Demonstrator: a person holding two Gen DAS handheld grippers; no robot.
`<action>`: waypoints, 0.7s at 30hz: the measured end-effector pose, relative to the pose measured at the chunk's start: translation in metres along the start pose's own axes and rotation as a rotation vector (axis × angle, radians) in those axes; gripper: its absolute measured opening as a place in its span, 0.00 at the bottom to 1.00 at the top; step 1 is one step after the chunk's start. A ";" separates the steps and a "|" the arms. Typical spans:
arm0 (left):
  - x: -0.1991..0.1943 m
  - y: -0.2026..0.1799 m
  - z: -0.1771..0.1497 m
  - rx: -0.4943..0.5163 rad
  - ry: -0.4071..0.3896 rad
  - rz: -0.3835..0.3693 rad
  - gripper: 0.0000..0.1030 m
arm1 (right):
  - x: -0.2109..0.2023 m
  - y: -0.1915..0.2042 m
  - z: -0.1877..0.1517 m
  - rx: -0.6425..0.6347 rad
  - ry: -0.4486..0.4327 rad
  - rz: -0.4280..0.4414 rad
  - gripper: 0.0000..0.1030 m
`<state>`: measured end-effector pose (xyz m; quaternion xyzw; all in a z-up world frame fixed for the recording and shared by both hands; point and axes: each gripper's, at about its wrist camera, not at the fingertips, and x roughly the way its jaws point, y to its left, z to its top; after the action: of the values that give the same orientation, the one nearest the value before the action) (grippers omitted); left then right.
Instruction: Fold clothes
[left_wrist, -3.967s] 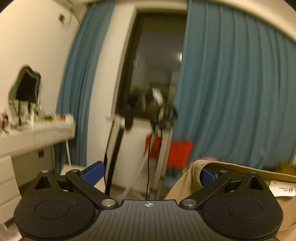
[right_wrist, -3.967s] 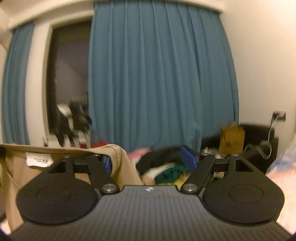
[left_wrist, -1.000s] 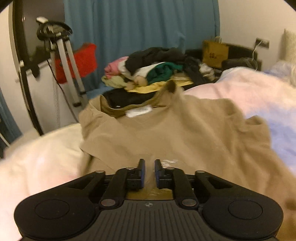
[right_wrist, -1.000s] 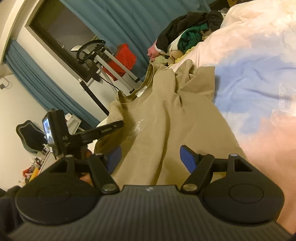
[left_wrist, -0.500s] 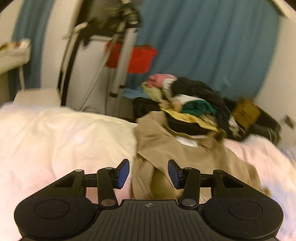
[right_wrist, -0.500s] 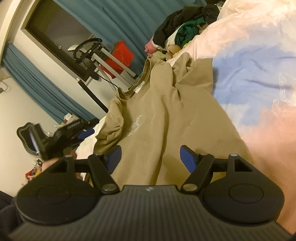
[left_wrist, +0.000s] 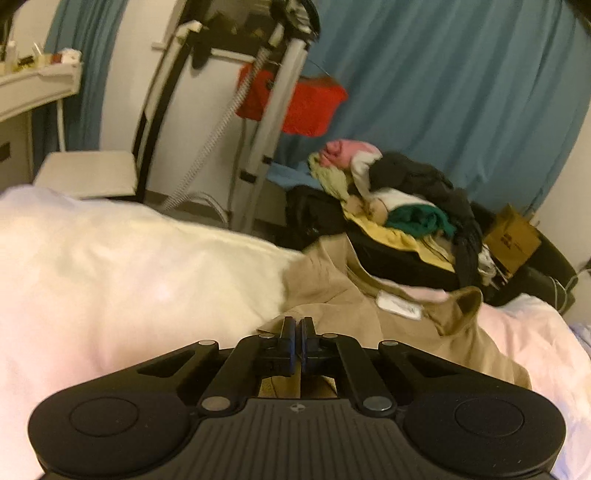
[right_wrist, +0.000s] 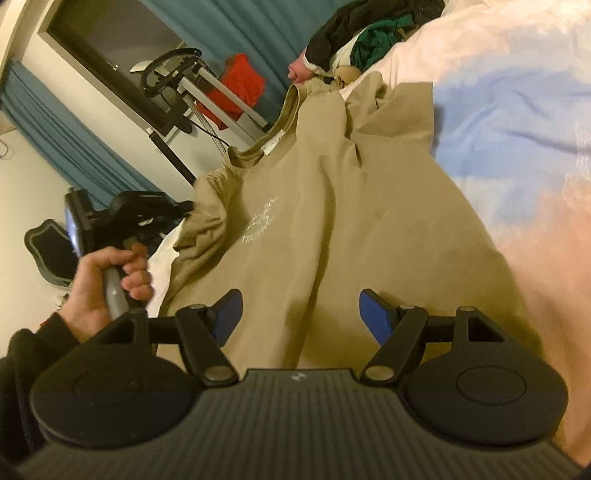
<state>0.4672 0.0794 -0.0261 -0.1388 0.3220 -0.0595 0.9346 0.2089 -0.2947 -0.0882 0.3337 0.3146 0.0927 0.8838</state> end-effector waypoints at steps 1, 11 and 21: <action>-0.007 0.008 0.008 0.001 -0.006 0.007 0.03 | 0.001 0.001 -0.001 -0.001 0.003 0.000 0.71; -0.013 0.080 0.085 0.079 -0.007 0.506 0.03 | 0.009 0.008 -0.005 -0.061 0.021 -0.030 0.71; -0.067 0.155 0.023 -0.262 0.079 0.303 0.42 | 0.018 0.010 -0.005 -0.076 0.029 -0.037 0.71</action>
<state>0.4325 0.2461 -0.0160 -0.2067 0.3805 0.1187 0.8935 0.2199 -0.2776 -0.0935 0.2926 0.3299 0.0933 0.8927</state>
